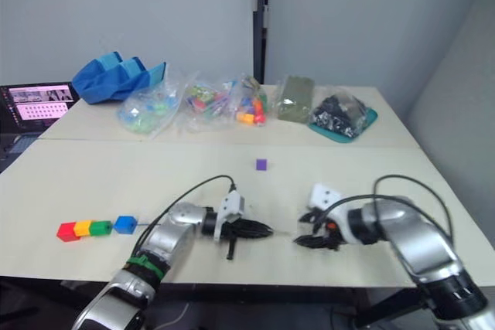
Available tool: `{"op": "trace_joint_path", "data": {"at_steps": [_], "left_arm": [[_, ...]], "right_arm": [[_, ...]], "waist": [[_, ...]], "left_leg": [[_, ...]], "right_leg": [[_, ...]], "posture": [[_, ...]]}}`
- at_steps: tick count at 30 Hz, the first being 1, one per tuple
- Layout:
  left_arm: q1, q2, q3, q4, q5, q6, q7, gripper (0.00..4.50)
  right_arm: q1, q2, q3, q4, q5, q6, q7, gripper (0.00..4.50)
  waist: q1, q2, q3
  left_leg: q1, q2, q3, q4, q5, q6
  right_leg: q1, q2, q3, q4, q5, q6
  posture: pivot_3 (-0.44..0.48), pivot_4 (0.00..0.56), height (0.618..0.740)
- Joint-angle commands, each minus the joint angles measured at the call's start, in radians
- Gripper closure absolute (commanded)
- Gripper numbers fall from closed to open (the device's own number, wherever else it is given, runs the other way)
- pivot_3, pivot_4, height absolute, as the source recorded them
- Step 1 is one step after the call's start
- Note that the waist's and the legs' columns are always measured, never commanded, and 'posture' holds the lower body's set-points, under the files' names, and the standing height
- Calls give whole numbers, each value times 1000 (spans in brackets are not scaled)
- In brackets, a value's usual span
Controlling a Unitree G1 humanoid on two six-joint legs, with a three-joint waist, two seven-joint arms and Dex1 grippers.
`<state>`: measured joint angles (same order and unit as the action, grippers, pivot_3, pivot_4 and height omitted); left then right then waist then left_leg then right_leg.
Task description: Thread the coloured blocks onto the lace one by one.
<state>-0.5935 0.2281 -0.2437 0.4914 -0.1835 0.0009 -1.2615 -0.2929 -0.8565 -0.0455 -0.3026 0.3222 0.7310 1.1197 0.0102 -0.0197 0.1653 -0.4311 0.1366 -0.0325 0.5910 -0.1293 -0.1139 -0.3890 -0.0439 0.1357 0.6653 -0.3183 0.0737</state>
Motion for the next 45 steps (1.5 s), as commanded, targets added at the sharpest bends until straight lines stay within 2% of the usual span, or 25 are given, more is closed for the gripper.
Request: {"op": "trace_joint_path", "data": {"at_steps": [1,4,9,13,22,25,28,33,37,45], "left_arm": [[47,23,55,-77,-64,54,14,4500],[68,50,102,-109,-102,103,27,4500],[91,121,125,-136,-111,126,13,4500],[102,157,138,-142,-118,131,12,4500],[114,172,158,-165,-126,140,28,4500],[137,179,175,-191,-131,143,45,4500],[186,191,196,-248,-143,149,75,4500],[252,203,212,-328,-153,170,122,4500],[327,221,240,-418,-162,191,178,4500],[411,240,265,-529,-181,230,237,4500]], "right_arm": [[107,38,-221,-53,114,15,-48,72],[216,108,-362,-66,149,-37,-121,31],[369,248,-456,-115,151,-156,-240,31],[442,315,-469,-108,127,-252,-302,31],[453,314,-423,-67,140,-326,-329,31],[373,304,-373,-34,135,-322,-340,31],[233,300,-280,23,119,-259,-374,31],[51,334,-154,154,70,-266,-413,31],[-190,434,-7,385,-26,-333,-442,31],[-460,587,87,786,-149,-478,-508,31]], "waist": [[-1,0,0],[-2,0,0],[-4,0,0],[-4,1,0],[-7,1,0],[-12,1,0],[-30,1,-1],[-21,1,-1],[-26,1,0],[-14,1,0]], "left_leg": [[0,0,0,0,0,0],[1,0,0,1,0,0],[1,0,0,1,0,0],[1,0,0,1,0,0],[1,0,0,0,0,0],[1,0,0,0,0,0],[1,0,0,0,0,0],[1,0,0,-1,0,0],[1,0,0,0,0,0],[0,0,0,-2,0,0]], "right_leg": [[0,0,0,0,0,0],[1,0,0,0,0,0],[1,0,0,1,0,1],[1,0,0,0,0,1],[1,0,0,0,1,1],[1,0,0,0,1,1],[1,0,0,0,1,1],[1,0,0,0,1,0],[1,0,0,0,1,0],[0,0,-1,0,1,0]], "posture": [[0,150,717],[0,150,717],[0,150,717],[0,150,717],[0,150,717],[0,150,717],[0,150,717],[0,150,717],[0,150,717],[0,150,717]]}}
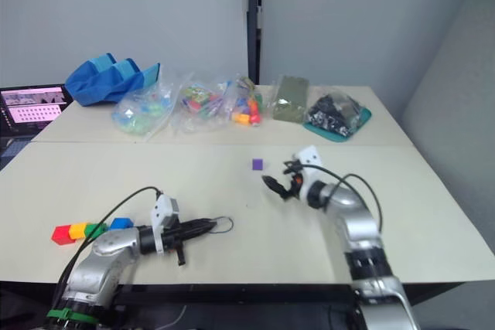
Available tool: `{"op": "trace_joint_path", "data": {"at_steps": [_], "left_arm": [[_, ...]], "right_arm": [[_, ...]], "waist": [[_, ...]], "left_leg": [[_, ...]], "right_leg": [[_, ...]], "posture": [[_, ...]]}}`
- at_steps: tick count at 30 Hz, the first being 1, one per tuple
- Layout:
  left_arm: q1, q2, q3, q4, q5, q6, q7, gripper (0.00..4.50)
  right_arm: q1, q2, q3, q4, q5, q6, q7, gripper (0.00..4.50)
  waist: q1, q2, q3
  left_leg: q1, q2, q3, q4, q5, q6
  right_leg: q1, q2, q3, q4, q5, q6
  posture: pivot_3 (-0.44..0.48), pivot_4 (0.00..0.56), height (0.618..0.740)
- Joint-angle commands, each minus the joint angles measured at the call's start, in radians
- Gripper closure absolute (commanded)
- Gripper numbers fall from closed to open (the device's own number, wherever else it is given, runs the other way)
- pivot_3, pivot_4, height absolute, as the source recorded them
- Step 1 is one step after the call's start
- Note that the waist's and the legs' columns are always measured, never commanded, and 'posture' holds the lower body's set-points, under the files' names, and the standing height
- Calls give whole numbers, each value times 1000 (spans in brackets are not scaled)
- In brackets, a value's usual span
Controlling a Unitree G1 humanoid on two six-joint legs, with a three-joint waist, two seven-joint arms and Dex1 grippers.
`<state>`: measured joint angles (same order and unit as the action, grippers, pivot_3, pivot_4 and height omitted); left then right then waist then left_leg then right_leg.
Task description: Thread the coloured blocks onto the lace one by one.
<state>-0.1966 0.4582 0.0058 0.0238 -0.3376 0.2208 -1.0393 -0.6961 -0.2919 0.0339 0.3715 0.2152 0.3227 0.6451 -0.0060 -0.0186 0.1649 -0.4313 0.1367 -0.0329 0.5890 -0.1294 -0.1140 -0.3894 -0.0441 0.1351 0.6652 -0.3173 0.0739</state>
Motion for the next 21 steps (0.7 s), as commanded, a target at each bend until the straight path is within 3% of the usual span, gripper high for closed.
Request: {"op": "trace_joint_path", "data": {"at_steps": [1,7,17,21], "left_arm": [[20,13,14,-69,-28,14,18,4500],[33,28,16,-110,-38,36,40,4500],[29,36,16,-123,-37,45,59,4500],[24,40,16,-114,-36,40,60,4500]], "right_arm": [[-82,35,10,163,-55,-88,-48,31],[-306,127,-4,606,-137,-255,-202,31],[-474,203,-55,897,-166,-348,-305,31],[-490,217,-85,927,-164,-360,-319,1207]], "waist": [[1,0,0],[-8,0,0],[-11,1,0],[-13,1,1]], "left_leg": [[0,0,0,0,0,0],[0,0,0,-1,0,0],[0,0,0,-2,0,0],[0,0,0,-3,0,0]], "right_leg": [[0,0,0,0,0,0],[-1,0,0,1,0,0],[-2,0,0,1,0,-1],[-2,0,0,1,0,-1]], "posture": [[0,150,717],[0,150,717],[0,150,717],[0,150,717]]}}
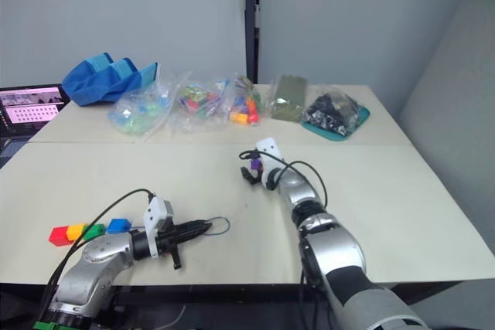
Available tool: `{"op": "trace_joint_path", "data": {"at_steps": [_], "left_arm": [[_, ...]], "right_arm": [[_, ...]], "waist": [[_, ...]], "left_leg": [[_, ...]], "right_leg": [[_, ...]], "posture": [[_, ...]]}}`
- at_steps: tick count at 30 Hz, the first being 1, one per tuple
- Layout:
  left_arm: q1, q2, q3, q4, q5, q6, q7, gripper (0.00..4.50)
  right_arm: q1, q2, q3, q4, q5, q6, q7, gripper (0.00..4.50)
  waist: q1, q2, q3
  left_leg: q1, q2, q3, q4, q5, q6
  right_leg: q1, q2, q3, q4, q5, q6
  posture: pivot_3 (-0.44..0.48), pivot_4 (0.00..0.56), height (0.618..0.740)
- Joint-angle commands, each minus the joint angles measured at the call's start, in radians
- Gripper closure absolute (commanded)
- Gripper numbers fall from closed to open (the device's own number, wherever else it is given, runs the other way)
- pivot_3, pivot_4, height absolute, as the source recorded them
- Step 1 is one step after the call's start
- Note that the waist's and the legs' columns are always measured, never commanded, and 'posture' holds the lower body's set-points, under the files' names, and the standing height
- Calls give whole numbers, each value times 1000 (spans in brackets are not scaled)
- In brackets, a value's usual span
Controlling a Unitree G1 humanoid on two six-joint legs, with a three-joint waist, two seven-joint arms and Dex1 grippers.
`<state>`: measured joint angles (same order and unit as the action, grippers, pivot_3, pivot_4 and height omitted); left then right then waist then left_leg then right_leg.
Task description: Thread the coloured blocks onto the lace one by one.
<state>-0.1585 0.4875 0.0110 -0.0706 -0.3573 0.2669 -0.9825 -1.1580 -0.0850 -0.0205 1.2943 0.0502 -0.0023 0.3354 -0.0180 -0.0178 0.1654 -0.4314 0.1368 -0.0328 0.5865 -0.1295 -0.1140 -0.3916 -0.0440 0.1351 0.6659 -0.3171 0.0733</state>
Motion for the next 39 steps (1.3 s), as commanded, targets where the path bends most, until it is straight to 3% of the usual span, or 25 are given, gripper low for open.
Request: {"op": "trace_joint_path", "data": {"at_steps": [1,6,7,17,20,26,29,32,39], "left_arm": [[-17,10,9,-16,-15,-8,3,4500],[-41,5,-5,7,-8,-15,-3,4500],[-50,3,-9,15,-7,-17,-6,4500],[-83,-20,-48,54,-5,-33,-26,4500],[-101,-36,-61,70,-7,-40,-36,4500],[-195,-78,-109,168,-9,-59,-108,4500],[-250,-99,-134,237,-5,-77,-153,4500],[-308,-127,-160,315,6,-100,-197,4500],[-414,-168,-197,474,31,-159,-285,4500]], "right_arm": [[-28,12,-38,8,3,-37,-10,1517],[-22,20,-71,16,6,-48,5,3244],[-15,18,-71,15,3,-50,14,3372],[104,-67,-57,-102,-2,-47,167,3372],[216,-99,-46,-295,17,11,227,3372],[741,-159,-38,-1261,100,438,175,3372],[933,-164,-43,-1574,125,614,107,3372],[1056,-137,-69,-1762,147,732,29,3372],[1217,-75,-124,-1967,157,843,-113,3372]], "waist": [[-1,0,0],[-2,0,0],[-2,0,0],[6,0,0],[12,0,0],[35,1,-1],[28,1,-1],[22,1,-1],[12,1,-1]], "left_leg": [[0,0,0,0,0,0],[0,0,0,0,0,0],[0,0,0,0,0,0],[0,0,0,0,0,0],[0,0,0,1,0,0],[-2,0,-1,1,0,-1],[-4,0,-1,2,0,-1],[-4,0,-1,3,0,-1],[-4,0,-2,4,0,-1]], "right_leg": [[0,0,0,0,0,0],[0,0,0,0,0,0],[0,0,0,0,0,0],[1,0,0,-1,0,0],[1,0,-1,-1,0,0],[0,0,-2,-1,-1,0],[-1,0,-2,0,-1,0],[-1,0,-2,0,-1,0],[-1,0,-2,-1,0,0]], "posture": [[0,150,717],[0,150,717],[0,150,717],[0,150,717],[0,150,717],[0,150,717],[0,150,717],[0,150,717],[0,150,717]]}}
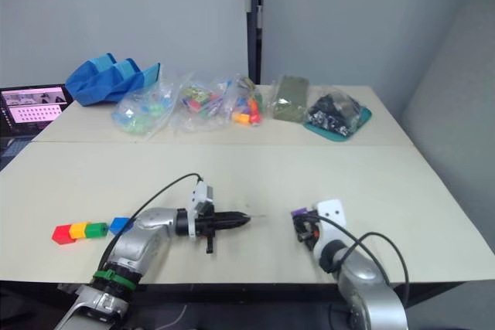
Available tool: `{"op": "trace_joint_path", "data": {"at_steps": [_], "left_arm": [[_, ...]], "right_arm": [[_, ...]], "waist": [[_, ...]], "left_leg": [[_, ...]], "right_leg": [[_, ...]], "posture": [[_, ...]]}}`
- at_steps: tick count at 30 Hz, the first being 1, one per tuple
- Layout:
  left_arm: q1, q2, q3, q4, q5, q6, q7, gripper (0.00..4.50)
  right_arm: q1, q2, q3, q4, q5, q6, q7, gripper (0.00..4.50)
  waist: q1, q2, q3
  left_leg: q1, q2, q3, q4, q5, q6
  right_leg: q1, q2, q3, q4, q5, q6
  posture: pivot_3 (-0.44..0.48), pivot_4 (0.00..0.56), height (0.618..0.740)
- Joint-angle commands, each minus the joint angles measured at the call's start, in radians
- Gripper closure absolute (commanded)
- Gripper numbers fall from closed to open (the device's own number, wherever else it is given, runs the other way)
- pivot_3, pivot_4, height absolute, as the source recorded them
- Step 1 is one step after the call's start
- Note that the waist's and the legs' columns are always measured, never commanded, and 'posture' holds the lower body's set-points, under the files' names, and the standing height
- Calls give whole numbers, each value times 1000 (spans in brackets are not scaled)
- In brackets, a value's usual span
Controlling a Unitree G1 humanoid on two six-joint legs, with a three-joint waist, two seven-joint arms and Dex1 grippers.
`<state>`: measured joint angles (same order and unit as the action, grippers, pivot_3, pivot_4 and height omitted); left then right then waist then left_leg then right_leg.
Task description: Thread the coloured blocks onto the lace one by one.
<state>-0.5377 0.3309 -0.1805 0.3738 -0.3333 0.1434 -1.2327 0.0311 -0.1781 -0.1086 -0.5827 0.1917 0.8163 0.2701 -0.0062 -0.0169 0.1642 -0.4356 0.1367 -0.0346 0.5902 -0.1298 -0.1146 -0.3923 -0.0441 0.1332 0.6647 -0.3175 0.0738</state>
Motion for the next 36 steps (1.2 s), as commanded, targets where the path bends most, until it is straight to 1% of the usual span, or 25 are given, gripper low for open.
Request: {"op": "trace_joint_path", "data": {"at_steps": [1,4,6,7,9,10,13,15,16,18,20,22,23,25,27,29,31,36], "left_arm": [[-45,-15,-4,46,10,-43,-41,4500],[-67,-27,-3,87,23,-65,-59,4500],[-73,-36,-4,102,27,-73,-68,4500],[-75,-40,-5,106,29,-76,-71,4500],[-75,-47,-8,108,33,-81,-73,4500],[-72,-49,-8,108,36,-83,-73,4500],[-61,-52,-9,101,41,-88,-72,4500],[-50,-55,-10,86,43,-87,-66,4500],[-47,-56,-10,82,44,-87,-64,4500],[-41,-60,-12,75,47,-88,-58,4500],[-32,-64,-19,64,58,-92,-48,4500],[-23,-68,-24,51,67,-93,-36,4500],[-22,-70,-25,47,69,-92,-32,4500],[-14,-74,-34,31,77,-89,-19,4500],[-13,-76,-39,25,82,-90,-13,4500],[-10,-80,-41,11,84,-84,-4,4500],[-9,-82,-42,2,85,-81,2,4500],[0,-87,-43,-25,93,-72,23,4500]], "right_arm": [[40,28,-40,-108,23,35,-59,3372],[69,44,-49,-146,48,57,-74,3372],[72,45,-62,-164,66,69,-75,2306],[71,38,-74,-177,79,80,-68,2058],[68,-5,-116,-203,123,108,-28,1247],[65,-32,-135,-215,146,123,-5,976],[55,-161,-181,-232,211,159,90,41],[45,-305,-232,-212,264,158,208,41],[42,-352,-247,-201,286,155,245,41],[25,-472,-246,-156,303,111,342,41],[-8,-638,-184,-71,261,-5,507,41],[-54,-760,-104,28,210,-120,632,41],[-80,-797,-67,75,189,-165,673,41],[-159,-872,46,193,109,-290,768,41],[-222,-900,121,278,58,-375,828,41],[-348,-882,207,392,13,-436,896,41],[-444,-865,276,473,-21,-472,958,41],[-593,-796,397,641,-112,-551,1037,41]], "waist": [[0,0,0],[-1,0,0],[-4,0,0],[-6,0,0],[-6,0,0],[-6,0,0],[-5,0,0],[-6,0,0],[-6,0,0],[-6,-1,0],[-9,-1,1],[-11,-1,1],[-12,-1,1],[-11,-1,1],[-8,-1,1],[-8,-1,1],[-9,-1,1],[-4,-1,1]], "left_leg": [[-1,0,0,0,0,0],[-1,0,0,0,0,0],[-1,0,0,0,0,0],[-1,0,-1,0,0,0],[-1,0,-1,0,0,0],[-1,0,-1,0,0,0],[-1,0,-1,1,0,0],[-1,0,-1,1,0,0],[-1,-1,-1,1,0,0],[-1,0,-2,1,0,1],[-1,-1,-2,1,0,1],[-1,-1,-2,1,0,1],[-1,-1,-2,1,0,1],[0,-1,-2,1,0,1],[0,-1,-2,1,0,1],[0,-1,-2,1,0,1],[0,-1,-2,2,0,1],[0,-1,-2,2,0,1]], "right_leg": [[0,0,0,0,0,0],[0,0,0,0,0,0],[0,0,0,0,0,0],[0,0,0,0,0,0],[0,0,0,0,0,0],[0,0,0,0,0,0],[0,0,0,0,0,0],[0,0,0,0,0,0],[0,-1,0,-1,0,0],[1,0,-1,-1,0,0],[1,0,-1,-1,0,0],[1,-1,0,-1,0,0],[2,0,-1,-1,0,0],[2,0,-1,-1,0,0],[2,-1,-1,-1,0,1],[2,-1,-1,-2,0,1],[2,-1,-1,-2,0,1],[2,-1,-1,-2,0,1]], "posture": [[0,150,717],[0,150,717],[0,150,717],[0,150,717],[0,150,717],[0,150,717],[0,150,717],[0,150,717],[0,150,717],[0,150,717],[0,150,717],[0,150,717],[0,150,717],[0,150,717],[0,150,717],[0,150,717],[0,150,717],[0,150,717]]}}
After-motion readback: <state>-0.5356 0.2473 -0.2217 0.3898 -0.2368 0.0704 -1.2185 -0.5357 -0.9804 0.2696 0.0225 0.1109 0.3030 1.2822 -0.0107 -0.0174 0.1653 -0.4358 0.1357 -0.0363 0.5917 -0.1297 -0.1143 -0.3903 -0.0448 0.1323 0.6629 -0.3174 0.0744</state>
